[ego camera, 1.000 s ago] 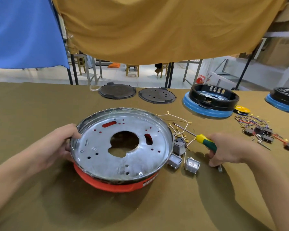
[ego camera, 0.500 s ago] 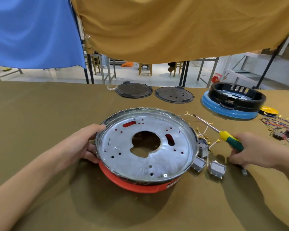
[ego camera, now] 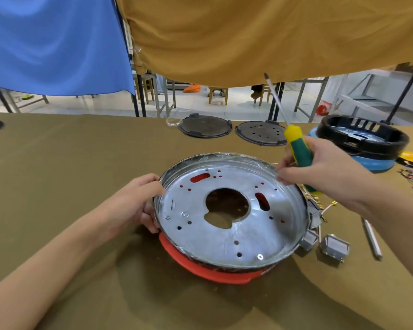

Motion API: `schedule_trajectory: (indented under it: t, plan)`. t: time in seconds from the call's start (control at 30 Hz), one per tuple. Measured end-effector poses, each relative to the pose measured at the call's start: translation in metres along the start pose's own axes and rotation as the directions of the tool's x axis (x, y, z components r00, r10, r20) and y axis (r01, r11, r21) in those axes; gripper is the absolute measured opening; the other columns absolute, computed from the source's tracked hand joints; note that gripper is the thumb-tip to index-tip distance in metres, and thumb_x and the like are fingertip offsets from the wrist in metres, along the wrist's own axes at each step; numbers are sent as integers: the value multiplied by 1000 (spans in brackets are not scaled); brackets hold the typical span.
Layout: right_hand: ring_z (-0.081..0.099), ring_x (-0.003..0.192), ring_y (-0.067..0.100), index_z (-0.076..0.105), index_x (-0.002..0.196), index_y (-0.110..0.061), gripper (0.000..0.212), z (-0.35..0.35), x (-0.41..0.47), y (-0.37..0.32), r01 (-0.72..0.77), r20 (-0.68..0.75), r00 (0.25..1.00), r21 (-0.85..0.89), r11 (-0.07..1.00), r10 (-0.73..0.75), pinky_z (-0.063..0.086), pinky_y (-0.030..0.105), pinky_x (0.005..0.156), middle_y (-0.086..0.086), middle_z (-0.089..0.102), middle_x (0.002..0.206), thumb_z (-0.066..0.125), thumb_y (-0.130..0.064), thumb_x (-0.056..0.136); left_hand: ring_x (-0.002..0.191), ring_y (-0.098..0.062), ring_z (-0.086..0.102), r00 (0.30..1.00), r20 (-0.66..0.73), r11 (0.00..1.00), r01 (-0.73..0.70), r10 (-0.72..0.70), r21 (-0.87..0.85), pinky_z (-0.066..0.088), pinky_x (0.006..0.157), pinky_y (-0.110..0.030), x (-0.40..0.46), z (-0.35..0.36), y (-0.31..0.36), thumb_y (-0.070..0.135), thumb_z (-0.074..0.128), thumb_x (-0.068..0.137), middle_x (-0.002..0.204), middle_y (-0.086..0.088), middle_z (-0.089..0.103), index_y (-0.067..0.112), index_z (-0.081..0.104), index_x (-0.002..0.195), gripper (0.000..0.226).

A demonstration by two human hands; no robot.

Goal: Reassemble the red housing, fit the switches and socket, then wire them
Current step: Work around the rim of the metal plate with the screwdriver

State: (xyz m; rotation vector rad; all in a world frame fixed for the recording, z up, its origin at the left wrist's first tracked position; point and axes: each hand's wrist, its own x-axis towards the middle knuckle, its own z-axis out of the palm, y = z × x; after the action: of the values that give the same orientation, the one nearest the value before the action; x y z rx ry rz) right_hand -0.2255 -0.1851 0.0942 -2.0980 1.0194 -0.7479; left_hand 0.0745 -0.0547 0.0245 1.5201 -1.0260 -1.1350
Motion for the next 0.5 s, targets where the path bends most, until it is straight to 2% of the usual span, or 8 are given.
schedule_trajectory:
  t: [0.07,0.17,0.27,0.37,0.43,0.5]
  plan:
    - [63,67,15,60,86,-8,20,9,15,-5,21,24,1000,-38,999,-20,49,31,67,4,72,81,76,-7,74,57,-29,55,1000,-12,1000,-2,2,-1,49,43,-31,0,1,-1,29,60,71,73,-15,63,10,59,97,32]
    - [60,65,12,54,80,-9,23,14,34,-2,13,23,1000,-45,999,-12,50,26,63,14,71,85,75,-3,74,62,-29,57,1000,-21,1000,-13,13,14,49,45,-31,0,1,-3,33,62,73,78,-14,67,14,64,101,34]
    - [58,56,3,53,80,-11,26,12,43,7,-14,21,1000,-37,999,15,46,16,51,9,72,82,78,-4,73,58,-26,57,1000,6,999,-29,29,46,47,43,-27,-1,-3,-2,27,60,72,81,-13,69,24,69,105,35]
    - [57,58,5,56,85,-10,26,7,47,14,-28,26,999,-64,998,30,47,25,55,6,71,81,80,-8,73,68,-30,61,997,72,992,-18,9,125,52,50,-28,-2,-12,2,32,65,61,92,-16,72,34,69,109,48]
    - [62,64,12,57,88,-9,27,2,48,15,-53,23,998,-29,998,53,55,32,62,10,71,85,80,-6,74,75,-34,58,996,82,987,31,-45,158,54,54,-32,-4,-16,6,40,66,54,95,-18,70,29,69,112,60]
    - [65,62,12,56,87,-9,27,0,48,14,-79,75,994,5,997,79,57,26,59,14,71,87,80,-4,75,69,-31,56,998,30,985,50,-56,162,53,52,-32,-3,-15,9,49,67,56,84,-14,67,21,73,102,54]
